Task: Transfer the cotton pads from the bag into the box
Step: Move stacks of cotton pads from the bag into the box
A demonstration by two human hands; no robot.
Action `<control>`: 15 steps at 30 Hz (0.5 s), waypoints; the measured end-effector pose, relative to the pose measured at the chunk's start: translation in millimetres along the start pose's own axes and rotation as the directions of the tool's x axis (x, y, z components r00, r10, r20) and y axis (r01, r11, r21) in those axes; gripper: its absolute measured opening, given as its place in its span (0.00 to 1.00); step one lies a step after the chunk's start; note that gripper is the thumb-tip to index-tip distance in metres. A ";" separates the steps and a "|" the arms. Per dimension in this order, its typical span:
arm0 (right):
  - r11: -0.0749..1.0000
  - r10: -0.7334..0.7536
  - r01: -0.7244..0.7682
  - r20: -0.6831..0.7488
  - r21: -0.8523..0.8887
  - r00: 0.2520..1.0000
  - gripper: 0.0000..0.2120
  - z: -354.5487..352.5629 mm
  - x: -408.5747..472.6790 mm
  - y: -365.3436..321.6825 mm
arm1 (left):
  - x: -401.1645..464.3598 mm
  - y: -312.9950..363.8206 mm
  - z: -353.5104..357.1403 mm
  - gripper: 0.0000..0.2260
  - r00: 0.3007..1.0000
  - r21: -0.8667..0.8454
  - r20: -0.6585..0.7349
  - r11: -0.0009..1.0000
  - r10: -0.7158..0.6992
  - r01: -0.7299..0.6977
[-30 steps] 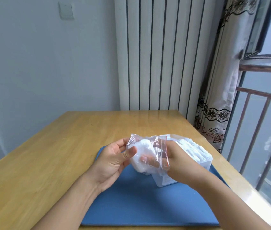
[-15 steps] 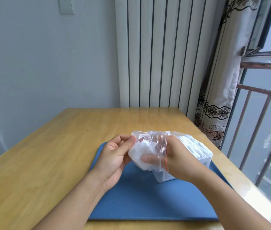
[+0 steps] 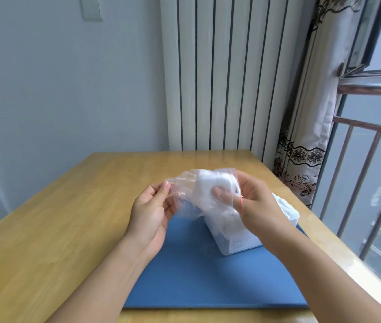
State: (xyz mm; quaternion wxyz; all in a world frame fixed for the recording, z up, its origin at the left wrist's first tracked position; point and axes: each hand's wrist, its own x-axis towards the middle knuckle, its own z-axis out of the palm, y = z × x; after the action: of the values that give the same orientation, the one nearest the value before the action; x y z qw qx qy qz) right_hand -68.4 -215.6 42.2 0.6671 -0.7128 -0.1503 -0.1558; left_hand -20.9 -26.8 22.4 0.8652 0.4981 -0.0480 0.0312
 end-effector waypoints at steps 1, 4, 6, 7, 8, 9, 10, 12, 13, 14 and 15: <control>0.999 0.006 -0.005 -0.021 0.050 1.000 0.11 -0.6 0.6 0.1 | 3.0 0.2 -2.6 0.08 0.999 0.023 -0.036 1.000 0.016 -0.015; 0.986 -0.008 0.019 -0.072 0.164 0.997 0.16 -2.8 1.9 -0.8 | 13.8 2.9 -12.0 0.09 0.986 0.120 -0.150 0.991 0.077 -0.060; 0.975 -0.015 0.037 -0.102 0.218 0.995 0.17 -5.8 3.5 -2.5 | 24.9 4.2 -23.9 0.09 0.968 0.162 -0.230 0.985 0.100 -0.063; 0.967 -0.019 0.046 -0.109 0.250 0.994 0.17 -7.7 4.3 -4.5 | 30.6 5.2 -31.5 0.09 0.958 0.193 -0.267 0.980 0.104 -0.052; 0.959 -0.024 0.053 -0.104 0.277 0.994 0.17 -10.1 4.9 -5.9 | 36.4 5.8 -40.1 0.09 0.951 0.240 -0.291 0.970 0.099 -0.027; 0.953 -0.030 0.055 -0.087 0.297 0.996 0.16 -12.3 4.8 -7.4 | 42.0 5.4 -48.4 0.08 0.950 0.295 -0.301 0.955 0.087 0.006; 0.948 -0.040 0.059 -0.066 0.313 0.997 0.14 -14.2 5.2 -7.9 | 46.3 4.2 -55.2 0.07 0.952 0.355 -0.297 0.934 0.069 0.043; 0.947 -0.084 0.090 -0.031 0.309 0.996 0.09 -15.4 4.5 -9.9 | 50.5 0.2 -61.5 0.07 0.963 0.463 -0.268 0.881 0.038 0.094; 0.956 -0.116 0.120 -0.030 0.268 0.993 0.09 -14.8 3.9 -10.5 | 50.2 -1.7 -61.0 0.07 0.967 0.500 -0.254 0.859 0.027 0.108; 0.968 -0.155 0.159 -0.037 0.194 0.987 0.10 -13.7 2.9 -10.9 | 49.1 -3.4 -60.1 0.07 0.969 0.530 -0.244 0.840 0.020 0.116; 0.974 -0.197 0.200 -0.044 0.109 0.979 0.11 -12.4 1.8 -10.7 | 47.6 -4.7 -58.3 0.07 0.971 0.561 -0.240 0.819 0.022 0.120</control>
State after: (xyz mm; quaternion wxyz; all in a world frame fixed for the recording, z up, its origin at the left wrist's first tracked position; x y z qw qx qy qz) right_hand -71.5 -227.3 53.4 0.6899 -0.6526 -0.2184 -0.2246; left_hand 29.9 21.5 -5.2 0.6762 0.7280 0.0793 0.0808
